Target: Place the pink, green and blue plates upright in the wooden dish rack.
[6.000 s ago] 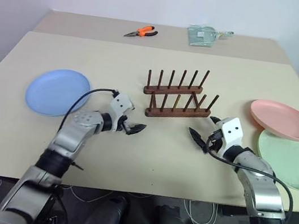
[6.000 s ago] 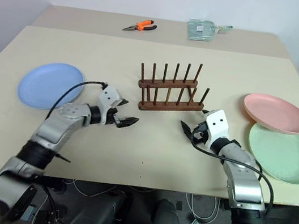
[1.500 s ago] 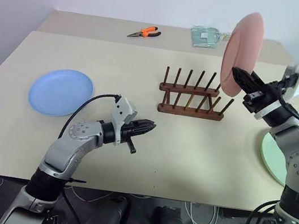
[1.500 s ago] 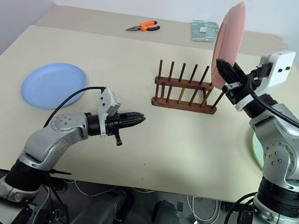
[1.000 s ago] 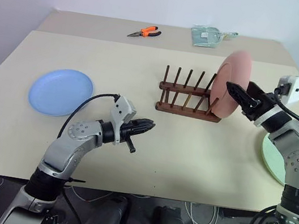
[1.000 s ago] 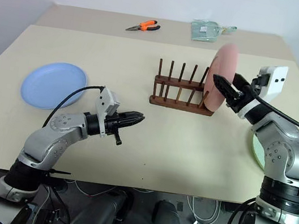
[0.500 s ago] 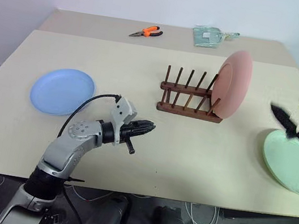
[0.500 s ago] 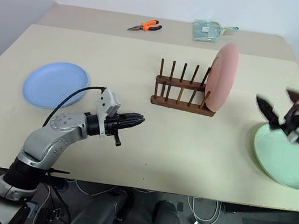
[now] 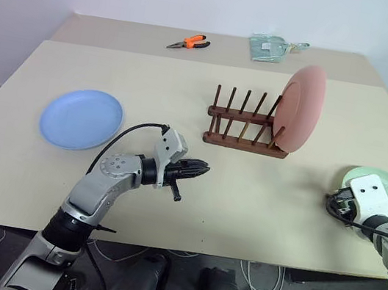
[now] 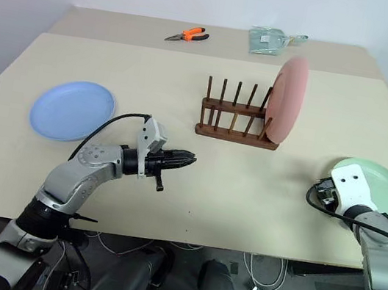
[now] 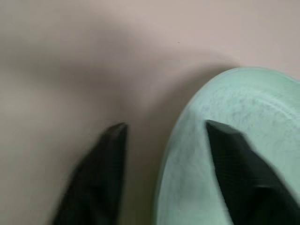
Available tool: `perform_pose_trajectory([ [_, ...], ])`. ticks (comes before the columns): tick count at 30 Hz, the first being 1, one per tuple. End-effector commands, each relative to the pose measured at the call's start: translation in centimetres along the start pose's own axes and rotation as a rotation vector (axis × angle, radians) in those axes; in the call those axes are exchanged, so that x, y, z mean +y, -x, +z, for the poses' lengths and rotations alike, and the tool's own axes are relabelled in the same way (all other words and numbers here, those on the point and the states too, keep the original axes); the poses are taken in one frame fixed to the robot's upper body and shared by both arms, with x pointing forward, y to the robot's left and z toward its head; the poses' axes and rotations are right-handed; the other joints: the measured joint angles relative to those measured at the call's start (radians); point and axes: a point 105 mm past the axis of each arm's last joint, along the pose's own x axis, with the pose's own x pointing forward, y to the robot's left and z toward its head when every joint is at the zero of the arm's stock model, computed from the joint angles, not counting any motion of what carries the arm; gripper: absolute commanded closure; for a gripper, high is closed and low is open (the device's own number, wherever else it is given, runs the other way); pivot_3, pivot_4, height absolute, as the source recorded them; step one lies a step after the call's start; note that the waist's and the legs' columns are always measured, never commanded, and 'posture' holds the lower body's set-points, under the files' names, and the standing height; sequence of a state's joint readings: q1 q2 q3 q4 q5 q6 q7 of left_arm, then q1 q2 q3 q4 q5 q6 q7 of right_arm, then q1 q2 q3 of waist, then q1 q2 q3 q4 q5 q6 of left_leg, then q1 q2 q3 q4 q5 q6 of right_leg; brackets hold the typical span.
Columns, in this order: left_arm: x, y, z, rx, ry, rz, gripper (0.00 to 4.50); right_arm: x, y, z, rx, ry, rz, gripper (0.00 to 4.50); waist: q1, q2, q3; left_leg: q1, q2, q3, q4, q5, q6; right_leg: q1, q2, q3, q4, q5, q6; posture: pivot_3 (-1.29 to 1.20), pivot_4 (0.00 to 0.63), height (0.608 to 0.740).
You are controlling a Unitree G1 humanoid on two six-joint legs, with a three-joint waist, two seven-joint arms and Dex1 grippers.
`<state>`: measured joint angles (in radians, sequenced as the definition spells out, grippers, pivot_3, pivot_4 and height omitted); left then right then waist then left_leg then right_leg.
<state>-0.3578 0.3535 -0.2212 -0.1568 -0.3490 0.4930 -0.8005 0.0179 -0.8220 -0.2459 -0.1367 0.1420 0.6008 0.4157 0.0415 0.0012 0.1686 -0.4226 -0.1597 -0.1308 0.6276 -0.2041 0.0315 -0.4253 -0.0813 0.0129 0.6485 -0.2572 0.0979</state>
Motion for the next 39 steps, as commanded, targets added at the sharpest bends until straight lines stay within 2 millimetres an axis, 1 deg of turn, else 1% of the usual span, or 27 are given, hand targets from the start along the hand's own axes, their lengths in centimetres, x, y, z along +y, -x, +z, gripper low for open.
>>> perform_pose_trajectory([
  [1,0.0,0.3,0.9,-0.027,-0.034,0.005,4.15,-1.2,-0.1,0.3,-0.006,0.018,-0.057,3.93,-0.001,0.0,0.0,0.0,0.0,0.0,0.0,0.0,0.0,0.0,0.0,0.0,0.0,0.0,0.0,0.0,0.15,0.727],
  [2,0.0,0.3,0.8,-0.026,-0.034,0.006,4.15,-1.3,-0.2,0.6,-0.01,0.021,-0.062,4.39,-0.002,0.0,0.0,0.0,0.0,0.0,0.0,0.0,0.001,0.0,0.0,0.0,0.0,0.0,0.0,0.0,0.15,0.727],
  [3,0.0,0.4,0.8,-0.026,-0.034,0.011,4.15,-1.7,-0.1,1.2,-0.026,0.025,-0.077,4.48,-0.005,0.0,0.0,0.0,0.0,0.0,0.001,0.0,0.0,0.0,0.0,0.0,0.0,0.0,0.0,0.0,0.15,0.727],
  [6,0.1,0.6,0.9,-0.034,-0.027,0.023,4.15,-2.7,0.4,4.3,-0.139,0.074,-0.112,4.48,-0.005,0.001,0.0,0.0,0.0,0.0,0.0,0.0,0.0,-0.001,0.0,0.0,0.001,0.0,0.001,0.0,0.15,0.727],
  [7,0.1,0.6,0.9,-0.036,-0.026,0.025,4.15,-2.8,0.5,5.0,-0.167,0.08,-0.113,4.48,-0.004,0.001,0.0,0.0,0.0,0.0,0.0,0.0,0.0,-0.001,0.0,0.0,0.001,0.0,0.001,0.0,0.15,0.727],
  [9,0.2,0.8,1.0,-0.041,-0.023,0.033,4.15,-3.7,1.8,9.4,-0.345,0.053,-0.117,4.48,-0.005,0.002,0.001,0.0,0.0,0.0,0.0,0.0,0.0,-0.001,0.0,0.0,0.001,0.0,0.001,0.0,0.15,0.727],
  [10,0.3,0.9,1.0,-0.04,-0.023,0.037,4.15,-4.5,3.2,12.9,-0.486,0.043,-0.121,4.48,-0.007,0.003,0.001,0.0,0.0,0.0,0.0,0.0,0.0,-0.001,0.0,0.0,0.001,0.0,0.001,0.0,0.15,0.727],
  [11,0.4,1.0,1.0,-0.04,-0.024,0.04,4.15,-5.1,4.7,15.7,-0.608,0.032,-0.118,4.48,-0.01,0.006,0.003,-0.001,0.0,0.001,0.001,0.0,0.0,-0.001,0.0,0.001,0.001,0.001,0.001,0.0,0.15,0.727],
  [13,0.6,1.2,1.0,-0.039,-0.026,0.049,4.15,-5.5,7.3,20.0,-0.81,-0.031,-0.094,4.48,-0.011,0.008,0.004,-0.001,0.0,0.001,0.001,0.0,0.001,-0.002,0.0,0.001,0.001,0.001,0.001,0.0,0.15,0.727],
  [14,0.7,1.3,1.0,-0.04,-0.029,0.056,4.15,-5.5,8.4,21.6,-0.894,-0.083,-0.07,4.48,-0.009,0.007,0.004,-0.001,0.0,0.001,0.0,0.0,0.001,-0.002,0.0,0.0,0.001,0.001,0.002,0.0,0.15,0.727],
  [15,0.8,1.3,1.0,-0.04,-0.031,0.061,4.15,-5.5,9.1,22.5,-0.944,-0.118,-0.051,4.48,-0.006,0.006,0.004,-0.001,0.001,0.0,-0.001,0.0,0.001,-0.002,0.0,0.0,0.001,0.001,0.002,0.0,0.15,0.727],
  [16,1.1,1.4,1.0,-0.042,-0.034,0.072,4.15,-5.3,9.9,23.5,-1.004,-0.156,-0.018,4.48,-0.002,0.004,0.003,-0.001,0.001,-0.001,-0.001,0.0,0.001,-0.002,0.001,-0.001,0.0,0.001,0.002,0.0,0.15,0.727],
  [18,1.3,1.4,1.0,-0.044,-0.036,0.082,4.15,-5.0,10.6,24.2,-1.052,-0.191,0.016,4.48,0.003,0.0,0.002,-0.002,0.001,-0.003,-0.001,0.0,0.001,-0.001,0.0,-0.003,0.0,0.001,0.002,0.0,0.15,0.727],
  [19,1.7,1.6,1.2,-0.051,-0.037,0.104,4.15,-3.4,11.8,25.7,-1.142,-0.265,0.143,4.48,0.003,0.0,0.002,-0.003,0.001,-0.003,-0.001,0.0,0.001,-0.001,0.0,-0.004,-0.001,0.001,0.002,0.0,0.15,0.727],
  [20,2.1,1.8,1.3,-0.058,-0.038,0.126,4.15,-1.1,13.3,27.1,-1.233,-0.336,0.321,4.48,-0.001,0.0,0.002,-0.003,0.0,-0.003,0.0,0.0,0.001,-0.001,0.0,-0.004,-0.002,0.001,0.002,0.0,0.15,0.727],
  [21,2.4,2.0,1.3,-0.063,-0.039,0.142,4.15,0.5,14.6,27.9,-1.288,-0.379,0.453,4.48,-0.004,0.001,0.003,-0.003,0.0,-0.002,0.001,-0.001,0.002,-0.001,-0.001,-0.002,-0.002,0.001,0.002,0.0,0.15,0.727],
  [22,2.7,2.2,1.3,-0.064,-0.041,0.155,4.15,2.0,15.4,28.6,-1.325,-0.452,0.578,4.48,-0.008,0.002,0.003,-0.004,-0.001,-0.001,0.001,-0.001,0.003,-0.002,0.0,0.0,-0.002,0.002,0.002,0.0,0.15,0.727],
  [24,2.9,2.4,1.3,-0.06,-0.047,0.167,4.15,4.4,15.3,29.3,-1.31,-0.565,0.715,4.48,-0.013,0.002,0.003,-0.003,-0.001,0.0,0.0,-0.001,0.003,-0.004,0.0,0.001,0.001,0.002,0.002,0.0,0.15,0.727],
  [26,3.1,2.5,1.3,-0.061,-0.05,0.175,4.15,6.0,14.7,29.5,-1.262,-0.654,0.787,4.48,-0.013,0.002,0.003,-0.003,0.0,-0.001,-0.001,0.0,0.002,-0.004,0.0,0.0,0.002,0.002,0.002,0.0,0.15,0.727],
  [28,3.2,2.6,1.4,-0.064,-0.051,0.181,4.15,7.1,13.2,29.7,-1.192,-0.795,0.83,4.48,-0.012,0.002,0.003,-0.003,0.0,-0.001,0.0,0.0,0.002,-0.004,0.0,0.0,0.002,0.002,0.002,0.0,0.15,0.727],
  [30,3.2,2.7,1.4,-0.064,-0.052,0.183,4.15,8.0,11.9,29.8,-1.128,-0.881,0.83,4.48,-0.01,0.002,0.003,-0.003,0.0,-0.001,0.0,0.0,0.002,-0.004,0.0,0.001,0.001,0.002,0.002,0.0,0.15,0.727],
  [33,3.1,2.7,1.4,-0.064,-0.053,0.184,4.15,9.0,10.4,29.5,-1.063,-0.9,0.8,4.48,-0.007,0.002,0.003,-0.003,-0.001,0.0,0.0,0.0,0.002,-0.004,0.0,0.001,0.001,0.002,0.002,0.0,0.15,0.727],
  [36,2.8,2.7,1.3,-0.065,-0.049,0.186,4.15,8.9,8.4,28.7,-1.003,-0.965,0.761,4.48,-0.008,0.003,0.003,-0.003,-0.001,0.0,-0.001,0.0,0.001,-0.005,0.001,0.001,0.002,0.003,0.002,0.0,0.15,0.727],
  [39,2.7,2.7,1.2,-0.064,-0.046,0.185,4.15,9.0,7.3,28.3,-0.97,-1.003,0.745,4.48,-0.008,0.003,0.003,-0.003,-0.001,0.0,-0.001,0.0,0.001,-0.005,0.001,0.001,0.002,0.003,0.002,0.0,0.15,0.727],
])
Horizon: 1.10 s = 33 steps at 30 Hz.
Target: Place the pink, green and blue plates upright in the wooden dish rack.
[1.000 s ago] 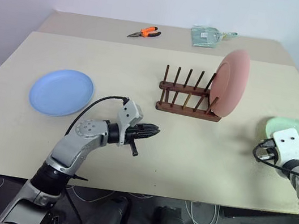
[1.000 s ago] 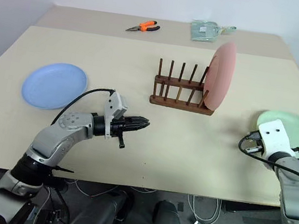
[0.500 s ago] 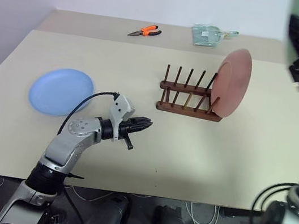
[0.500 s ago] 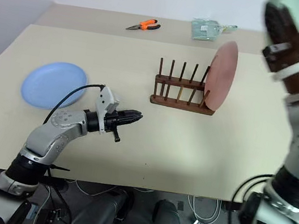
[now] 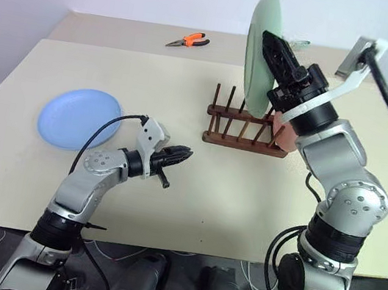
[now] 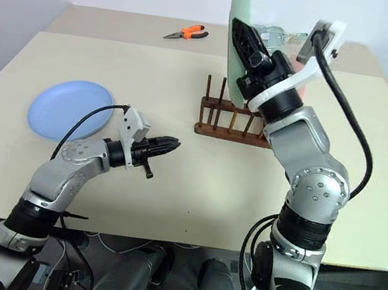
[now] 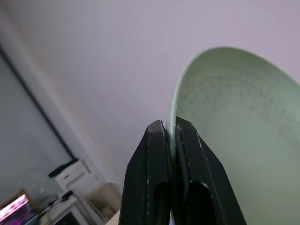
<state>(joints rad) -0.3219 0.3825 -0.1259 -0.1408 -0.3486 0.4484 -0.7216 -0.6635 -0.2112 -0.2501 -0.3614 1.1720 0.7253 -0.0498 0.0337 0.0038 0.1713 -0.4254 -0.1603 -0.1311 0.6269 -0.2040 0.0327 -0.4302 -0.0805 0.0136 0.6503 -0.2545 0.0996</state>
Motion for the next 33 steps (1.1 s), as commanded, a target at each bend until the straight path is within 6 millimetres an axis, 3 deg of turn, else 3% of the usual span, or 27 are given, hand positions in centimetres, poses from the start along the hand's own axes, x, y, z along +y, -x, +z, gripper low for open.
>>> perform_pose_trajectory([
  [1,-0.2,0.2,1.3,-0.042,-0.037,-0.001,4.15,-0.3,-0.2,0.4,-0.045,-0.023,-0.016,4.48,-0.001,0.0,0.0,0.0,0.0,0.0,0.0,0.0,0.0,0.0,0.0,0.0,0.0,0.0,0.0,0.0,0.15,0.727],
  [9,-0.5,0.3,1.3,-0.043,-0.04,-0.006,4.15,-4.5,-0.6,-0.4,-0.053,-0.156,-0.171,4.48,-0.023,0.0,0.0,0.0,0.0,0.0,0.0,0.0,0.0,0.0,0.0,0.0,0.001,0.0,0.0,0.0,0.15,0.727],
  [10,-0.5,0.4,1.3,-0.042,-0.043,-0.008,4.15,-5.0,-0.7,-0.4,-0.052,-0.16,-0.19,3.82,-0.025,0.0,0.0,0.0,0.0,0.0,0.0,0.0,0.0,0.0,0.0,0.0,0.001,0.0,0.0,0.0,0.15,0.727],
  [11,-0.5,0.4,1.3,-0.043,-0.044,-0.008,4.15,-5.3,-0.8,-0.4,-0.048,-0.157,-0.201,3.54,-0.028,0.0,0.0,0.0,0.0,0.0,0.0,0.0,0.0,0.0,0.0,0.0,0.001,0.0,0.0,0.0,0.15,0.727],
  [14,-0.5,0.4,1.4,-0.045,-0.046,-0.005,4.15,-5.4,-1.0,-0.2,-0.033,-0.104,-0.197,2.06,-0.03,0.001,0.0,0.001,0.0,0.0,-0.001,0.001,-0.001,-0.001,0.001,0.0,0.002,0.0,0.0,0.0,0.15,0.727],
  [18,-0.6,0.5,1.4,-0.045,-0.048,-0.003,4.15,-4.7,-1.5,0.3,0.034,0.186,-0.159,0.07,-0.029,0.001,0.0,0.0,0.0,0.0,-0.001,0.001,-0.001,-0.001,0.0,0.0,0.002,0.0,0.0,0.0,0.15,0.727],
  [23,-0.7,0.5,1.3,-0.042,-0.048,-0.006,4.15,-3.6,-2.0,0.9,0.081,0.487,-0.079,0.07,-0.029,0.001,0.0,0.0,0.0,0.0,-0.001,0.001,-0.001,-0.001,0.0,0.0,0.002,0.0,0.0,0.0,0.15,0.727],
  [27,-0.5,0.6,1.3,-0.038,-0.049,-0.002,4.15,-4.1,-2.3,1.8,0.1,0.726,-0.093,0.07,-0.028,0.001,0.0,0.0,0.0,0.0,-0.001,0.001,-0.001,-0.001,0.0,0.0,0.002,0.0,0.0,0.0,0.15,0.727],
  [28,-0.1,0.8,1.3,-0.04,-0.045,0.022,3.89,-4.1,-2.3,2.4,0.085,0.82,-0.094,0.02,-0.027,0.001,0.0,0.0,0.0,0.0,-0.001,0.001,-0.001,-0.001,0.0,0.0,0.002,0.0,0.0,0.0,0.15,0.727],
  [31,1.7,1.3,1.5,-0.044,-0.043,0.126,2.78,-3.2,-2.7,3.1,0.058,0.994,-0.029,0.0,-0.024,0.0,0.0,0.0,0.0,0.0,-0.001,0.001,-0.001,-0.001,0.0,0.0,0.001,0.0,0.0,0.0,0.15,0.727],
  [33,8.0,4.1,2.6,-0.071,-0.08,0.533,2.27,0.6,-2.5,0.3,0.143,1.106,0.243,0.0,-0.023,0.001,0.0,0.0,0.0,0.0,-0.001,0.001,-0.001,-0.001,0.0,0.0,0.001,0.0,0.0,0.0,0.15,0.727],
])
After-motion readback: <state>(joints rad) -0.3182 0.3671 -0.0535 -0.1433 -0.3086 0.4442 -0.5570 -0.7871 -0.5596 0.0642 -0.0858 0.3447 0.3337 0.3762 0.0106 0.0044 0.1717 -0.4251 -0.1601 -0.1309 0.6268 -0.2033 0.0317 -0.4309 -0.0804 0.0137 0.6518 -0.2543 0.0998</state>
